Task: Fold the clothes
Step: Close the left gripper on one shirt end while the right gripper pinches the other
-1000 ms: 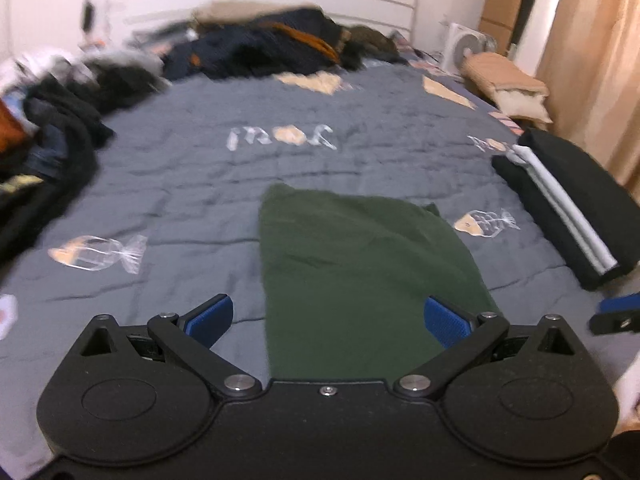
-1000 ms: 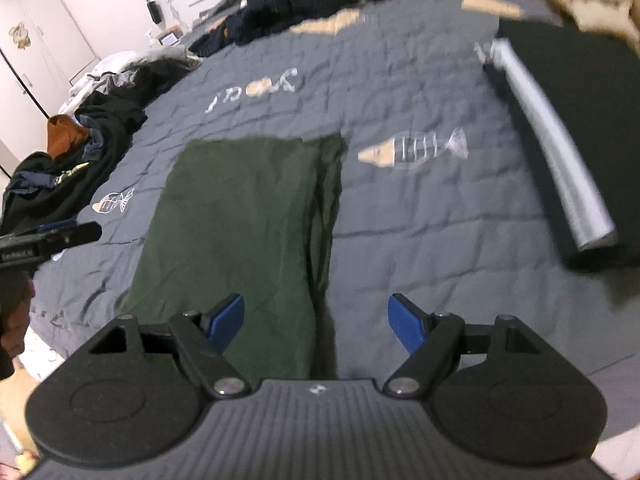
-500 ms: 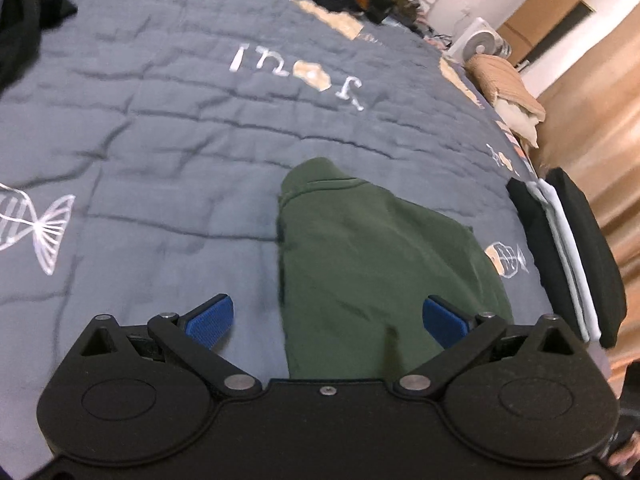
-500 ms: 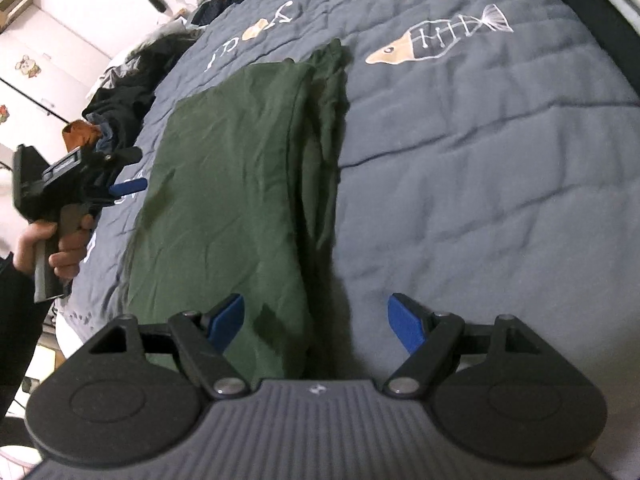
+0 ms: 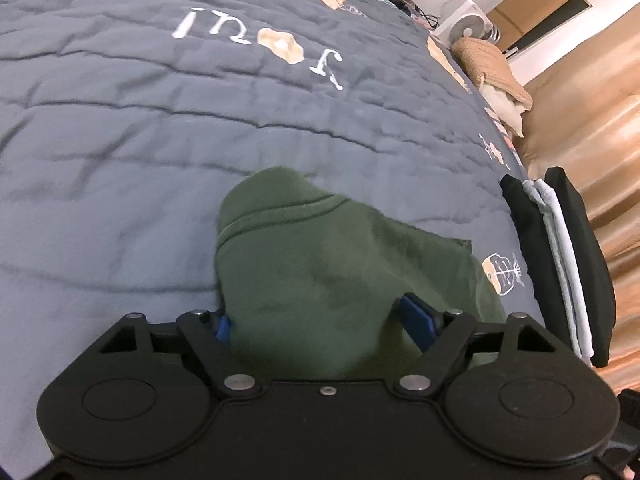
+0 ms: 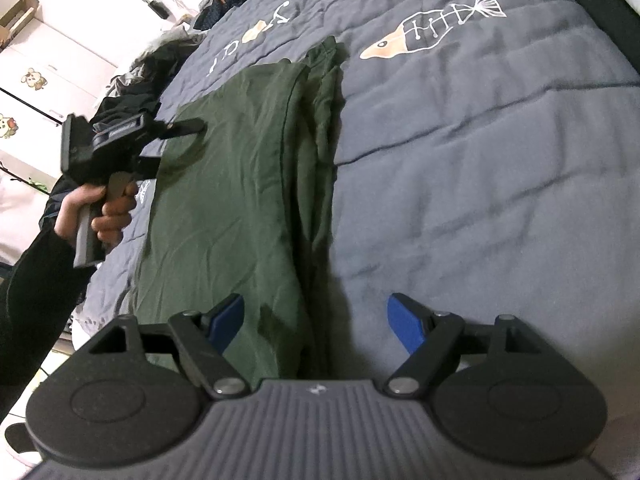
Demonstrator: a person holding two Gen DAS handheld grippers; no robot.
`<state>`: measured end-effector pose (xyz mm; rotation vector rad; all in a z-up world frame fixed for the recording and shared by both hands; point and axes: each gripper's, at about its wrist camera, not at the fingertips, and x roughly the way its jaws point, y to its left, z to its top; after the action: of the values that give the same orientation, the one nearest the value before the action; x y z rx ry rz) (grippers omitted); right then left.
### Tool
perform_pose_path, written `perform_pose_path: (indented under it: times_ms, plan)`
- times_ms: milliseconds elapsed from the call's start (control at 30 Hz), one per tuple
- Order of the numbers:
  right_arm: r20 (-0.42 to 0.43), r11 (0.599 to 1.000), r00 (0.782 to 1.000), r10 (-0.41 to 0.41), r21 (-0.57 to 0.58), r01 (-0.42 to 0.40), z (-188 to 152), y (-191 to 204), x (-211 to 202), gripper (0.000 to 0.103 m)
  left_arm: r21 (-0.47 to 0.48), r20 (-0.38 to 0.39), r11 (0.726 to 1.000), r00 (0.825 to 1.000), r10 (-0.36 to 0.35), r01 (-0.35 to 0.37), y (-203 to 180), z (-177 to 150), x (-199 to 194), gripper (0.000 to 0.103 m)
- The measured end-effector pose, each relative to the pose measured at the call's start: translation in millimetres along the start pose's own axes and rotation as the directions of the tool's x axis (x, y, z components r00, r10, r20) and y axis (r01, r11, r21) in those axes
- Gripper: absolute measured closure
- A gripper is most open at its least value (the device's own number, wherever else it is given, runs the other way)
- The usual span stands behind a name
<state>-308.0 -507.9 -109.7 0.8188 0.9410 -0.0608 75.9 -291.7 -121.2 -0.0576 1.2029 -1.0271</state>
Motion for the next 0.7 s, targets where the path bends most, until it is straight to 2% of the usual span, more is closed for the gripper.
perform_pose_path:
  times_ms: [67,133,200,400,533,667,700]
  plan:
    - [-0.011,1.0,1.0,0.015,0.003,-0.015,0,-2,0,0.024,0.015,-0.011,1.0,1.0,0.016,-0.016,1,3,5,0.042]
    - [-0.027,0.999,0.999,0.034,0.005,-0.034,0,-4,-1,0.024,0.008,-0.013,1.0,1.0,-0.011,0.011,5,5,0,0.075]
    - [-0.043,0.999,0.998,0.054,0.008,-0.053,-1,-7,-1,0.024,0.023,-0.002,0.999,0.999,-0.04,0.04,8,3,-7,0.085]
    - [-0.088,0.994,0.99,0.111,0.021,-0.11,-2,-14,-2,0.024,0.017,-0.017,1.0,1.0,-0.021,0.022,11,2,-1,0.084]
    - [-0.078,0.992,0.989,0.128,0.026,-0.126,-3,-18,0,0.023,0.004,-0.013,1.0,1.0,-0.018,0.018,15,-1,5,0.08]
    - [-0.08,0.985,0.982,0.171,0.031,-0.169,-1,-13,9,0.002,-0.007,-0.002,0.999,0.999,-0.035,0.035,20,-4,5,0.079]
    - [-0.078,0.982,0.979,0.186,0.036,-0.184,0,-12,11,0.0,-0.006,-0.001,0.999,0.999,-0.036,0.036,21,-4,5,0.079]
